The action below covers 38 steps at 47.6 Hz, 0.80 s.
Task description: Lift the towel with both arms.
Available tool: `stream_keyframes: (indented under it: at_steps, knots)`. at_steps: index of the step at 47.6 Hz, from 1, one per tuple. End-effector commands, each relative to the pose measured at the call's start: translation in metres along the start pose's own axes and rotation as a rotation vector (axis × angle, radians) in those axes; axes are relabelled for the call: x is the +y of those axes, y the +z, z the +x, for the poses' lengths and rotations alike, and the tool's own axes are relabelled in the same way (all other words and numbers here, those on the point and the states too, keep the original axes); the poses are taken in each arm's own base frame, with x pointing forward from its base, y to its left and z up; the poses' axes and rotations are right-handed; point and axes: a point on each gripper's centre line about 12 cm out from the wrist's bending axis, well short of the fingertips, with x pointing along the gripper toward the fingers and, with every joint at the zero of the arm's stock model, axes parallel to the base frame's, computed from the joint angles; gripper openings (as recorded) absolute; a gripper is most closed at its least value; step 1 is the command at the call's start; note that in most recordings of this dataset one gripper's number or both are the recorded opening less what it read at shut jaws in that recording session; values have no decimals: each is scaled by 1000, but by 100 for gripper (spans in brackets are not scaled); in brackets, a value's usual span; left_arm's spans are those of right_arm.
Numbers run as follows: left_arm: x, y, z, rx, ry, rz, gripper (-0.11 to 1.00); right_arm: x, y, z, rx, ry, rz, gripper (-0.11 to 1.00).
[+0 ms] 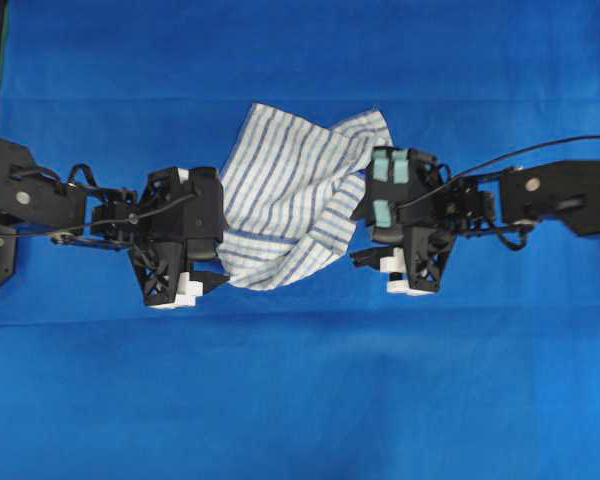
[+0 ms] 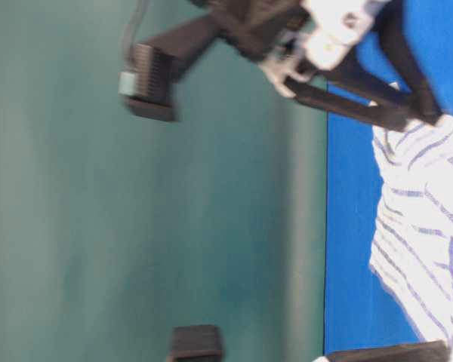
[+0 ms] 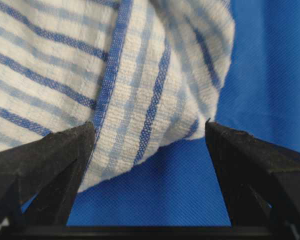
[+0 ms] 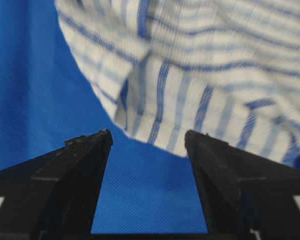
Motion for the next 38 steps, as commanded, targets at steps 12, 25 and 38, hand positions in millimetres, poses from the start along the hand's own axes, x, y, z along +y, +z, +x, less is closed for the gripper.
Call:
stream_keyframes:
  at_steps: [12,25,38]
  knots:
    - [0,-11,12,20,0,4,90,1,-4,25,16,3,4,64]
    - [0,-11,12,26,0,4,75,-2,4,29,-26,1,1,60]
    - [0,-9,10,20,1,14,8,-7,1,29,-10,-9,10,-1]
